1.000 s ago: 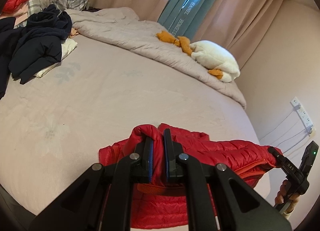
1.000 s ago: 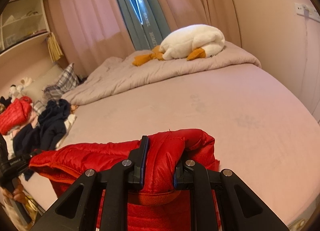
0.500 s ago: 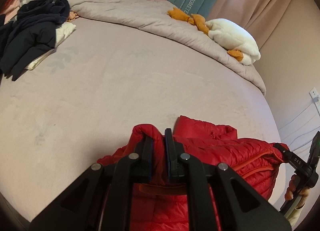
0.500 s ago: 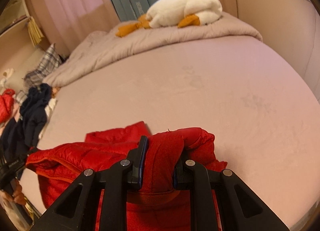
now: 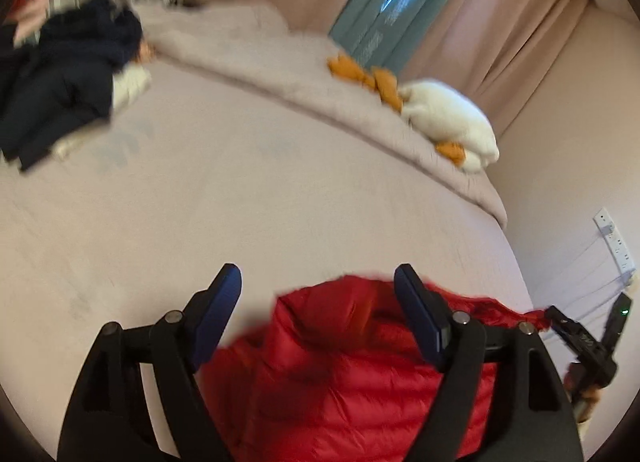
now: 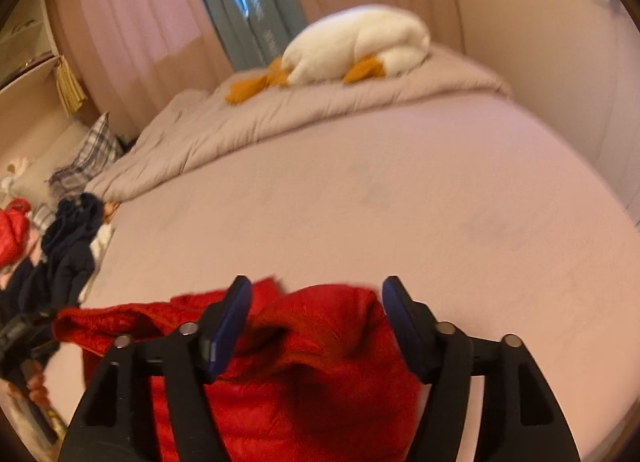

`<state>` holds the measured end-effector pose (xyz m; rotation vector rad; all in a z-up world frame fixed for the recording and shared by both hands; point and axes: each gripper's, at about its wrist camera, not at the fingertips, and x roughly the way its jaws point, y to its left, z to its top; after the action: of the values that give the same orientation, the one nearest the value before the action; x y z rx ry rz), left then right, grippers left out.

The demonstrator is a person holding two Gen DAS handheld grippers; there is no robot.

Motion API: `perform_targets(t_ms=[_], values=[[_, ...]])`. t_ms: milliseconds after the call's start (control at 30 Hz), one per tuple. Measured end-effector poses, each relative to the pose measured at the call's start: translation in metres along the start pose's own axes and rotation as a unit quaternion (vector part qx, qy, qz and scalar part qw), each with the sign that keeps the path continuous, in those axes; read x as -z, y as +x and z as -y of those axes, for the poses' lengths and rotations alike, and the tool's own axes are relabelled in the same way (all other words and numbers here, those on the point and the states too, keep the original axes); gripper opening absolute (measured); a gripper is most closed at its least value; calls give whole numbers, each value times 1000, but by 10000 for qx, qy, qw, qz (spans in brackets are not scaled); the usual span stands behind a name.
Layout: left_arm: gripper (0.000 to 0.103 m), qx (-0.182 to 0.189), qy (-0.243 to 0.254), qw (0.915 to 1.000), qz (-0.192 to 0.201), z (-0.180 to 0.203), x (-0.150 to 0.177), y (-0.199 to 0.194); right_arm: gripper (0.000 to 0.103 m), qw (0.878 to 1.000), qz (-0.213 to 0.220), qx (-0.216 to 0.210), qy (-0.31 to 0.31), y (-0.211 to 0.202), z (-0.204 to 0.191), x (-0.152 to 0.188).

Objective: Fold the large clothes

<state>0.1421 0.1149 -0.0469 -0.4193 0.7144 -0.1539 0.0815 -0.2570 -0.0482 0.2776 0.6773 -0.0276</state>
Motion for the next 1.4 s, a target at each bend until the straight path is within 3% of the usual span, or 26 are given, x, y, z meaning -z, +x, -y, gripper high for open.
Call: perform_targets(t_ms=[167,300,467,567,667,767,833,867,933,1100,1167,1300,1367,1400], values=[[79,-195,87,9995,-218,-8,-7,13,73,9997,41,213,-150,5,10,-8],[78,-194,246,9983,-496,-12,-5,34,73,9991,-277,217,-227,25,17,-10],[68,-214,575,9937,-938,-9,4,68,73,9962,-728,187,-447,54,14,-10],[57,-205,792,9889,-1241,-7,12,91,73,9930,-943,117,-706,72,6,-9],[35,-195,763,9850,-1537,-10,20,110,71,9894,-1152,177,-870,90,0,-7],[23,-270,663,9848,-1581,-15,25,118,51,9858,-1331,258,-990,104,-4,-2],[11,-230,545,9863,-1537,-18,26,115,23,9847,-1379,303,-1022,109,-5,1],[11,-259,515,9877,-1455,-18,25,112,1,9844,-1398,281,-1032,110,-6,2],[9,-410,514,9899,-1257,-16,22,102,1,9854,-1321,285,-1038,108,-7,2],[9,-469,498,9925,-1016,-15,11,85,1,9921,-552,468,-1020,81,-8,-16],[9,-491,584,9918,-1021,-13,13,86,1,9926,-635,236,-1007,80,-6,-20],[9,-587,647,9902,-1090,-15,17,91,2,9913,-843,203,-993,88,-3,-19],[9,-579,585,9904,-1110,-16,17,93,7,9909,-1023,122,-869,93,1,-18],[9,-565,560,9906,-1109,-16,16,94,16,9904,-1106,108,-825,96,3,-17]])
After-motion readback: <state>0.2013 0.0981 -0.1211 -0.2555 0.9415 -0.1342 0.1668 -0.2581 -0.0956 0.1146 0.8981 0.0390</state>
